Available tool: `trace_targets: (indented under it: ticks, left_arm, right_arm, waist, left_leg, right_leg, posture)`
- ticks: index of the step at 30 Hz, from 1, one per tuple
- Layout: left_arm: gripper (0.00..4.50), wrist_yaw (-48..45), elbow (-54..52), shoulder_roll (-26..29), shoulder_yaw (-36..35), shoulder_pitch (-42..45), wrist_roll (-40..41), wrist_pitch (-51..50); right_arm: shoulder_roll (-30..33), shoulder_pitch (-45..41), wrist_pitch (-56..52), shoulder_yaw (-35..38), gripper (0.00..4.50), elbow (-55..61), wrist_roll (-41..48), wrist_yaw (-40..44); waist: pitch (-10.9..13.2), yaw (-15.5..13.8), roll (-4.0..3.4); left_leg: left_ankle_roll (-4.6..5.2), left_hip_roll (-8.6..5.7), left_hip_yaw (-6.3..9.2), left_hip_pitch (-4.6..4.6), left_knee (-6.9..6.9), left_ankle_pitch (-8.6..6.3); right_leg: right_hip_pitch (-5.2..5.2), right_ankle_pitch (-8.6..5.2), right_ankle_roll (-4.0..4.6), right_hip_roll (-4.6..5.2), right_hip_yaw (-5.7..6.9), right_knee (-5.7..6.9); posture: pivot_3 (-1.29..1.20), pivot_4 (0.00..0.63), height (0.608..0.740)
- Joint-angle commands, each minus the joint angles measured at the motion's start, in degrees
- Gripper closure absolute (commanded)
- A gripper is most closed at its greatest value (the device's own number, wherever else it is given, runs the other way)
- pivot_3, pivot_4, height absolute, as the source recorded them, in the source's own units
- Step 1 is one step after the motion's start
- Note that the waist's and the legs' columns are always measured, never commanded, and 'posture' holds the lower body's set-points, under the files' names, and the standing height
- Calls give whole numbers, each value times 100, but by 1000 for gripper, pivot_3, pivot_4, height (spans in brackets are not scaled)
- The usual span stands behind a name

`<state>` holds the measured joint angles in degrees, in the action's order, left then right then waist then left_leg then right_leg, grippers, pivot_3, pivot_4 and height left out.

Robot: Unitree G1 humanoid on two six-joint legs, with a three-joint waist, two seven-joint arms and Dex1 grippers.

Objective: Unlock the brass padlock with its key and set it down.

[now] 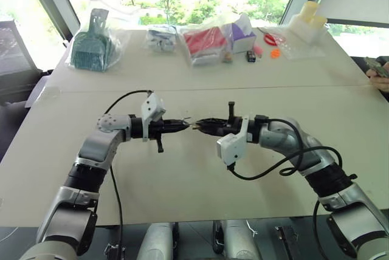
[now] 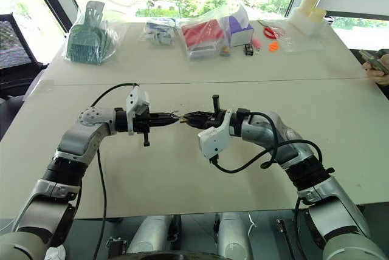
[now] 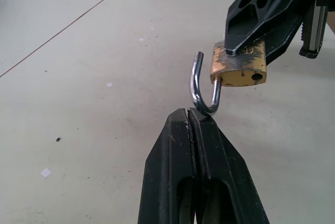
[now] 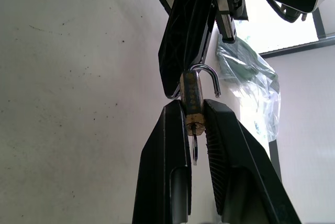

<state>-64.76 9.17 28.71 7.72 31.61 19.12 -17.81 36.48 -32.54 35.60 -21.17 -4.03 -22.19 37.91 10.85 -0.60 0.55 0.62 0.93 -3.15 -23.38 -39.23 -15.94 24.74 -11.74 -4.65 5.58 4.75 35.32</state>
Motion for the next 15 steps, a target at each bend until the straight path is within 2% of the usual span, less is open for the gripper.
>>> trace_targets:
  ticks: [1,8,15]
  left_arm:
    - [4476,-57,-249,194,-151,-108,33,26]
    - [4476,72,-628,491,-95,-675,-148,180]
    - [4476,369,-1066,476,36,-1159,-448,455]
  right_arm:
    - [-36,2,-40,117,4500,54,-74,-123]
    - [-93,-157,-185,40,4500,-819,-778,-653]
    - [-194,-171,-55,-123,4500,-1425,-1148,-1024]
  waist:
    - [0,4,0]
    - [0,-1,0]
    - [0,8,-1]
  left_leg:
    - [0,0,0,0,0,0]
    - [0,1,-1,0,0,0]
    - [0,1,-1,0,1,0]
  right_leg:
    - [0,0,0,0,0,0]
    - [0,0,1,1,-1,0]
    - [1,0,1,2,-2,0]
  posture:
    - [0,150,740]
    - [0,150,740]
    - [0,150,740]
